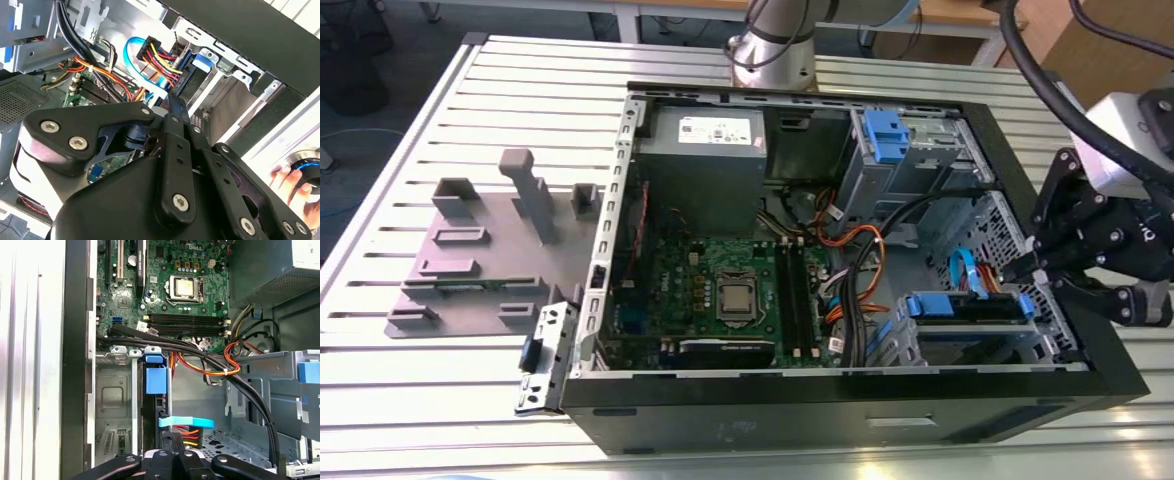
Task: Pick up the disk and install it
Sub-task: 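Insert the second disk wire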
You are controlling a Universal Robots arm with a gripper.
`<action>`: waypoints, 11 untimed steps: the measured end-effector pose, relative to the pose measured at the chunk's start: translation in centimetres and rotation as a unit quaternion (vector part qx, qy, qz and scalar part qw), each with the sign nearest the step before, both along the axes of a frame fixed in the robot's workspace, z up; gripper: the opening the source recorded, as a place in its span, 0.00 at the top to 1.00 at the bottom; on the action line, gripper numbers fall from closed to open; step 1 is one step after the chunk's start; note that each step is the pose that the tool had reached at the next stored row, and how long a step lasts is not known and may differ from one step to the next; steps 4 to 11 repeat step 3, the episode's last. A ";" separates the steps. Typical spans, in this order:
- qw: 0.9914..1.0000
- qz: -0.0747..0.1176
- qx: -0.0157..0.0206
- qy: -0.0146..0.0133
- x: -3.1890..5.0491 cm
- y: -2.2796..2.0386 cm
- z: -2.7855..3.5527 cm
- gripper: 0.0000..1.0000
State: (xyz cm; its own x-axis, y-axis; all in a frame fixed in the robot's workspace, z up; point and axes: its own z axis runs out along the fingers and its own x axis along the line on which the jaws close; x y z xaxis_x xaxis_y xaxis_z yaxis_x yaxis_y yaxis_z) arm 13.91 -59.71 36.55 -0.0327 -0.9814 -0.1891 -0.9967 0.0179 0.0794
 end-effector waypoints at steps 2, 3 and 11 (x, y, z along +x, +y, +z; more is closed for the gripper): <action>1.000 0.000 0.000 0.000 0.00 0.00 0.02 0.89; 1.000 0.000 0.000 0.000 0.00 0.00 0.02 0.89; 1.000 0.000 0.000 0.000 0.00 0.00 0.02 0.89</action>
